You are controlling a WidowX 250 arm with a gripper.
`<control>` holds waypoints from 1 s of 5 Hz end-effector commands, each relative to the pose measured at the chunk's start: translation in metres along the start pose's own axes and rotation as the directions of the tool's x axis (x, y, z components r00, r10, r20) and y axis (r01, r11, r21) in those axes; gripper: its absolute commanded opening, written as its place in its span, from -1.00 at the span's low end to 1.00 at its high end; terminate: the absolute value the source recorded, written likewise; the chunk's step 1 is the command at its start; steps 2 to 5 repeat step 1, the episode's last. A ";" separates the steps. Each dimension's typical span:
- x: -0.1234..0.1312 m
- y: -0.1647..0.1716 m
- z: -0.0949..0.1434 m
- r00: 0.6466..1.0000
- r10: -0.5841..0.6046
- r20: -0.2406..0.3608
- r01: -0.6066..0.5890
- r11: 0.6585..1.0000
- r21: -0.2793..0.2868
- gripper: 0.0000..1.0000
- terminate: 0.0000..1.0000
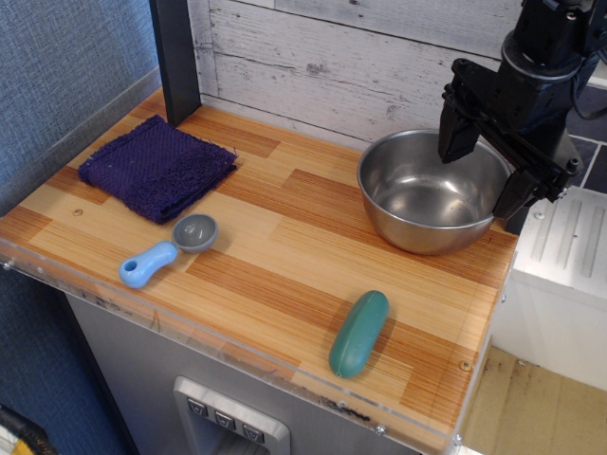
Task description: Slide the bowl to the upper right corner of table
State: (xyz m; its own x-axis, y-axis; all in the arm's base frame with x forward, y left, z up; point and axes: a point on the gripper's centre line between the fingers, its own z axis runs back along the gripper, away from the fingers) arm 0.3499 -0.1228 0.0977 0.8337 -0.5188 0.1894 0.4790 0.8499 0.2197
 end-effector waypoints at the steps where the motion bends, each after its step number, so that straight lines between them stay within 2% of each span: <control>1: 0.002 0.002 0.017 0.999 0.007 0.051 -0.008 1.000 0.009 1.00 1.00; 5: 0.002 0.002 0.017 0.999 0.007 0.051 -0.008 1.000 0.009 1.00 1.00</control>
